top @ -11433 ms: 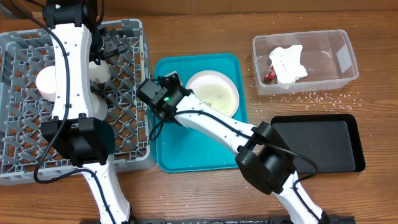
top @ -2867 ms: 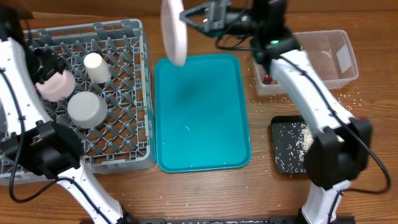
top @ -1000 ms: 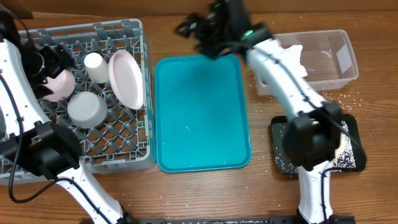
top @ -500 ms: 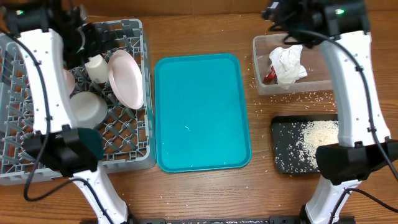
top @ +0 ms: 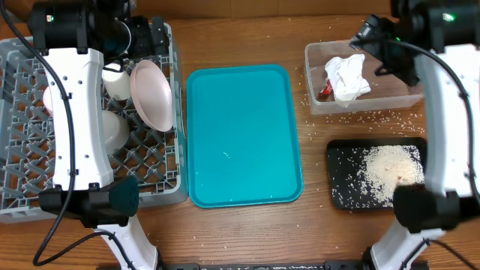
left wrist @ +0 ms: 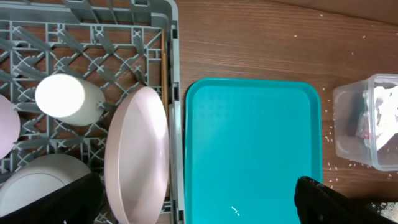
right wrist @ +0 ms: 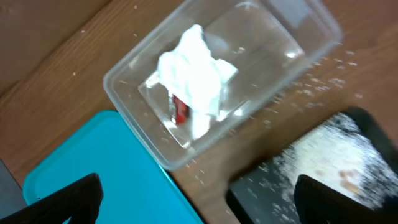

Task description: Sort waste into correct bins and load items into the dishwasher

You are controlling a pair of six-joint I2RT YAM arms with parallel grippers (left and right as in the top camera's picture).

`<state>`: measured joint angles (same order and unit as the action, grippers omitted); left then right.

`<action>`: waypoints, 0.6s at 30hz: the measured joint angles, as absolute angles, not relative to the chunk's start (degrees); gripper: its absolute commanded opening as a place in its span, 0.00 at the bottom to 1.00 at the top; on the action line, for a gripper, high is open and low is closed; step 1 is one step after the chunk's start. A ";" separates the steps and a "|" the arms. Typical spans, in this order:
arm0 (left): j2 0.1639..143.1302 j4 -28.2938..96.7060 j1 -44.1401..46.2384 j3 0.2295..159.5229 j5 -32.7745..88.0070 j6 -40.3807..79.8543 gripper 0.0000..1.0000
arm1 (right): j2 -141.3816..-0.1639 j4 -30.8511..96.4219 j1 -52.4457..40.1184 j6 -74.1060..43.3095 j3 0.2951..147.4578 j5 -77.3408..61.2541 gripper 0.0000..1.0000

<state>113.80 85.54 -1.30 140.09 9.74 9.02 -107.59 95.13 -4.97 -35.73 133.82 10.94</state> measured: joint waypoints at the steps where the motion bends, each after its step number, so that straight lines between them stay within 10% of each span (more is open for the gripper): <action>1: 113.80 85.49 -1.30 140.09 9.58 9.02 1.00 | -105.71 96.44 -4.97 -35.77 133.82 11.60 1.00; 18: 113.80 85.47 -1.30 140.09 9.15 9.02 1.00 | -74.81 97.03 -4.95 -18.65 123.50 3.05 1.00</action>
<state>113.80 85.47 -1.30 140.09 9.15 9.02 -74.81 97.03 -4.95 -18.65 123.50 3.05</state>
